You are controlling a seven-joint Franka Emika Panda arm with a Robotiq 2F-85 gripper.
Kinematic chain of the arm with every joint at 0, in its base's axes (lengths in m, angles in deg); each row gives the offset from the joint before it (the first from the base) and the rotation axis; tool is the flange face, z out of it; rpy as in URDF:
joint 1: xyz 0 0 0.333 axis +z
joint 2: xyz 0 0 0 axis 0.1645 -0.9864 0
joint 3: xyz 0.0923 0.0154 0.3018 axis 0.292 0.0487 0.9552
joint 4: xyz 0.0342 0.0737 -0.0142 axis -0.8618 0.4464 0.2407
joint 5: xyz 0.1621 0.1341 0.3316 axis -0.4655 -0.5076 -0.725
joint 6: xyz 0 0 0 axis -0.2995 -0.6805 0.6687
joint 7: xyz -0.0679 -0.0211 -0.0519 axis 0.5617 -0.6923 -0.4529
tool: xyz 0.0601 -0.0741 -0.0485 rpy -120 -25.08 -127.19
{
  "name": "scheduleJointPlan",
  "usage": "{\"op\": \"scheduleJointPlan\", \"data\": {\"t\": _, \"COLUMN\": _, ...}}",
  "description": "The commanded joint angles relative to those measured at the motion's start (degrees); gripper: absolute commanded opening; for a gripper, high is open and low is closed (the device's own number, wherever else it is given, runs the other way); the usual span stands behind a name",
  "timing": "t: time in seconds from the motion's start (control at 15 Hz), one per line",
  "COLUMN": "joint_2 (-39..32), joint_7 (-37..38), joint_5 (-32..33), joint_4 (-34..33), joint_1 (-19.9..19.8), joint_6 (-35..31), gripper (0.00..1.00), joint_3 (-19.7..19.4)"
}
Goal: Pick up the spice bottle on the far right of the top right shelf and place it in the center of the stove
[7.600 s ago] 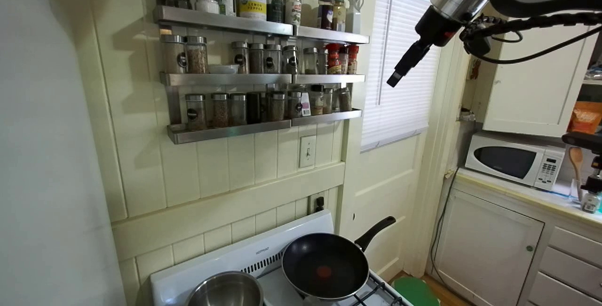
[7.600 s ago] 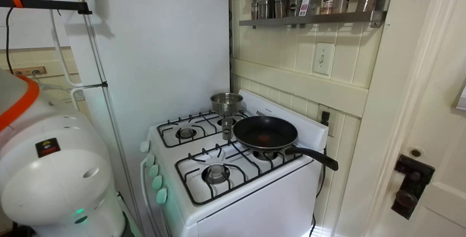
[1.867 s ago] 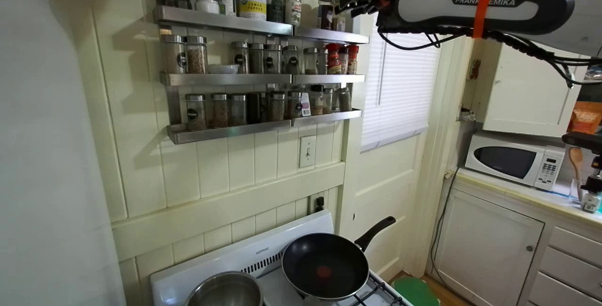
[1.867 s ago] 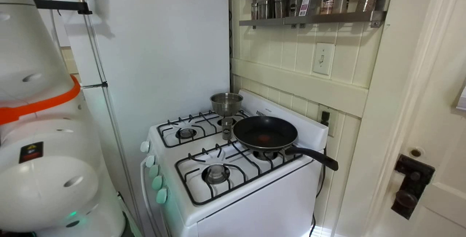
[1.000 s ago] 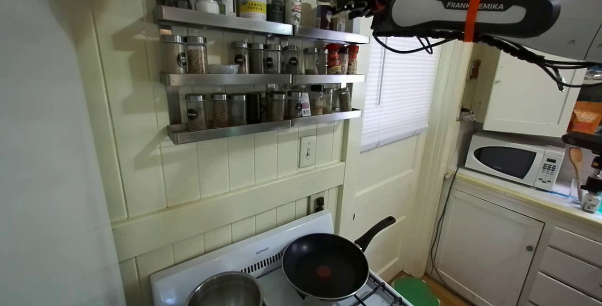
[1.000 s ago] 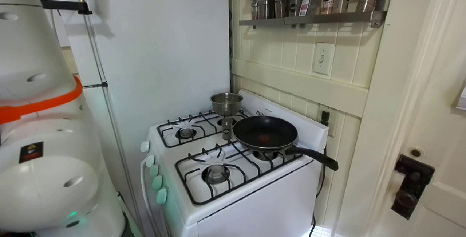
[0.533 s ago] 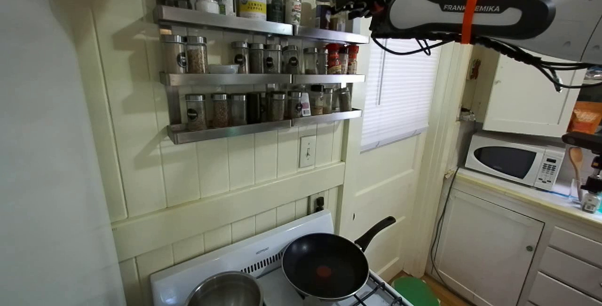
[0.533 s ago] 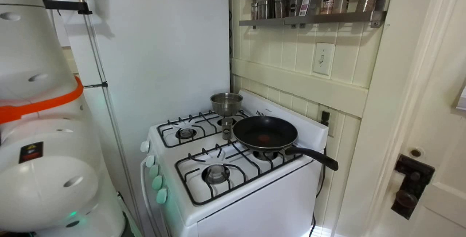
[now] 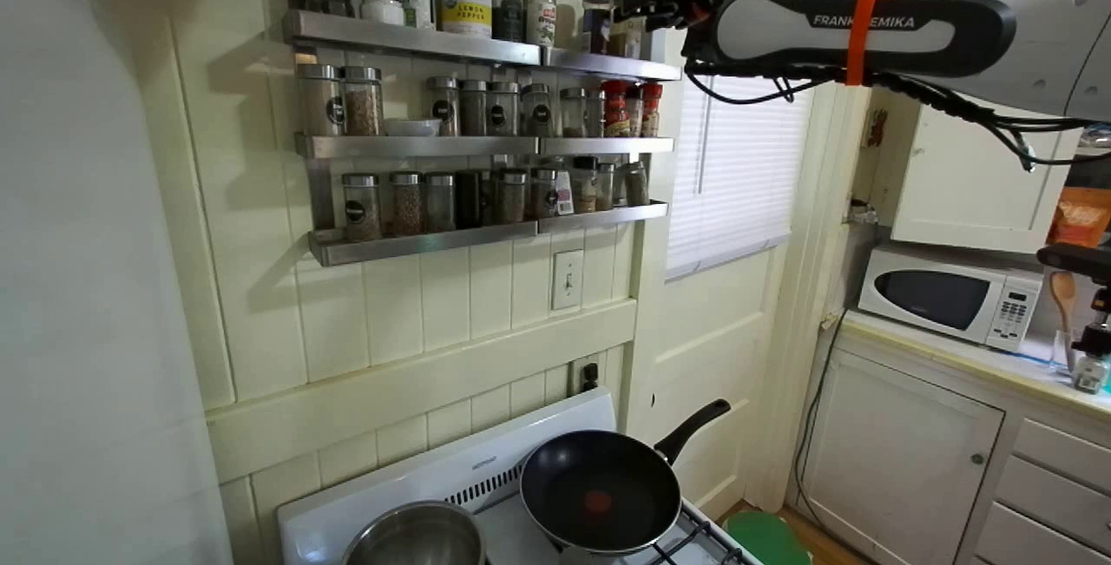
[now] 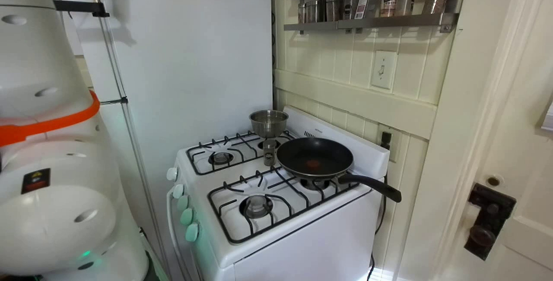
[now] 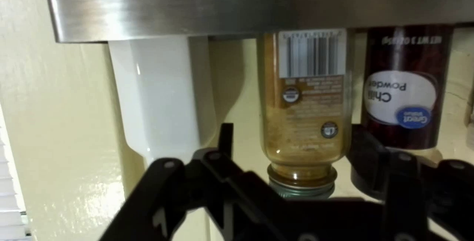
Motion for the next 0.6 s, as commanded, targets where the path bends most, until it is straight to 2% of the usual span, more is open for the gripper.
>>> {"op": "scheduleJointPlan", "data": {"t": 0.0, "joint_2": -1.1, "joint_7": 0.4, "joint_5": 0.8, "joint_4": -1.2, "joint_1": -0.5, "joint_6": -0.9, "gripper": 0.77, "joint_3": -0.3}}
{"op": "scheduleJointPlan", "data": {"t": 0.53, "joint_2": -1.6, "joint_7": -0.5, "joint_5": -0.3, "joint_4": -1.0, "joint_1": -0.3, "joint_6": -0.9, "gripper": 0.75, "joint_3": -0.2}}
